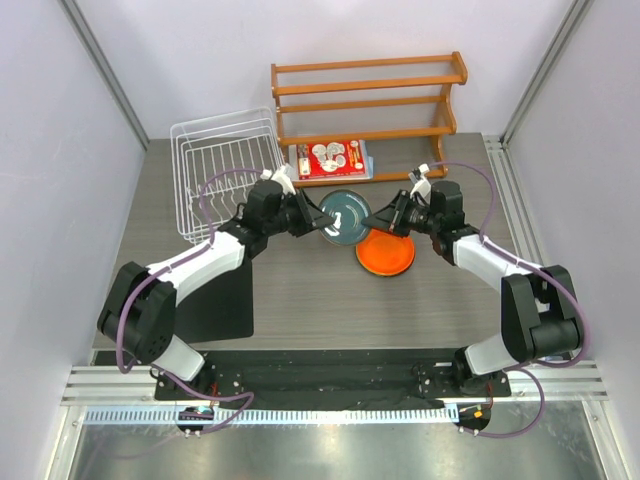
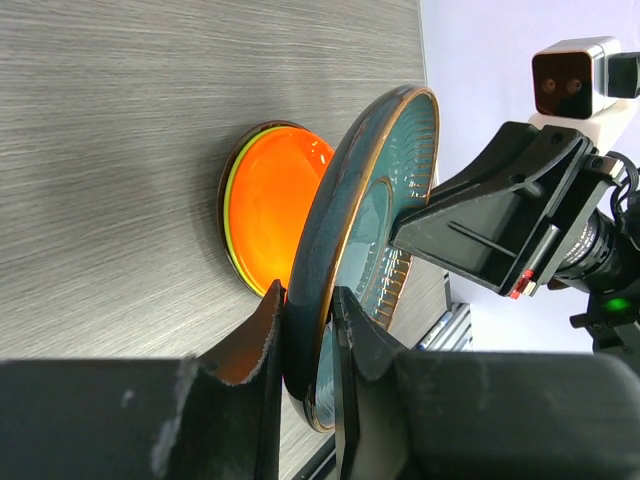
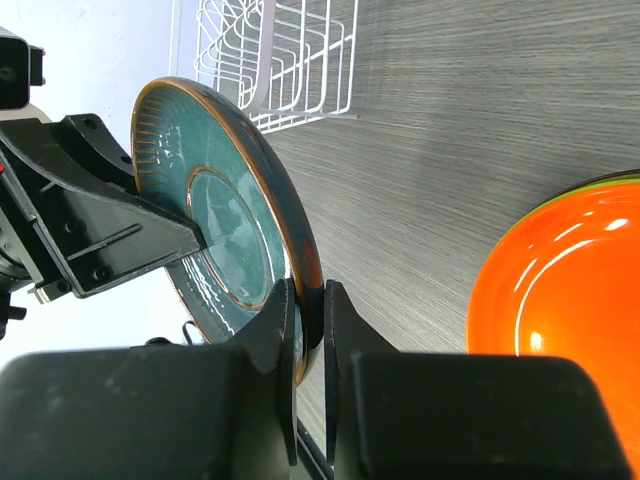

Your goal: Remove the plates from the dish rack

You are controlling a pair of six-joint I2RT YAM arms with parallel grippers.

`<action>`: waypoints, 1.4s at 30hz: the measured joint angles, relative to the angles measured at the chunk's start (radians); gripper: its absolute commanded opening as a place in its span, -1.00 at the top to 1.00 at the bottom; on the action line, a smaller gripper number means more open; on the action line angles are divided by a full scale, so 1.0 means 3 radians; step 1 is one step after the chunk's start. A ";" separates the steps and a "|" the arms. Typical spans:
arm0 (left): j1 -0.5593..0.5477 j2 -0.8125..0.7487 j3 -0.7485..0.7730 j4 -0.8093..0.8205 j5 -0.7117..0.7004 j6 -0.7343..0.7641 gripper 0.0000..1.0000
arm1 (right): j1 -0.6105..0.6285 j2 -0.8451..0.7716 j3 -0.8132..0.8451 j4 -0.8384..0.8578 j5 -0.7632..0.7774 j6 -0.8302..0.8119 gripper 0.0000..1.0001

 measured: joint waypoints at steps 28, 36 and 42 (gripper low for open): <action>-0.0111 0.0300 0.0127 0.0205 0.0028 0.0022 -0.50 | -0.0075 -0.0379 -0.0031 -0.0706 0.0556 -0.0284 0.97; -0.0113 0.0092 0.0165 -0.0333 -0.0651 0.0577 -0.91 | -0.0462 -0.0435 -0.0039 -0.1102 0.0838 -0.0486 0.97; -0.0113 -0.0367 0.0155 -0.0843 -0.1639 0.1059 -0.99 | -0.0511 -0.0435 -0.0080 -0.1329 0.1021 -0.0603 0.97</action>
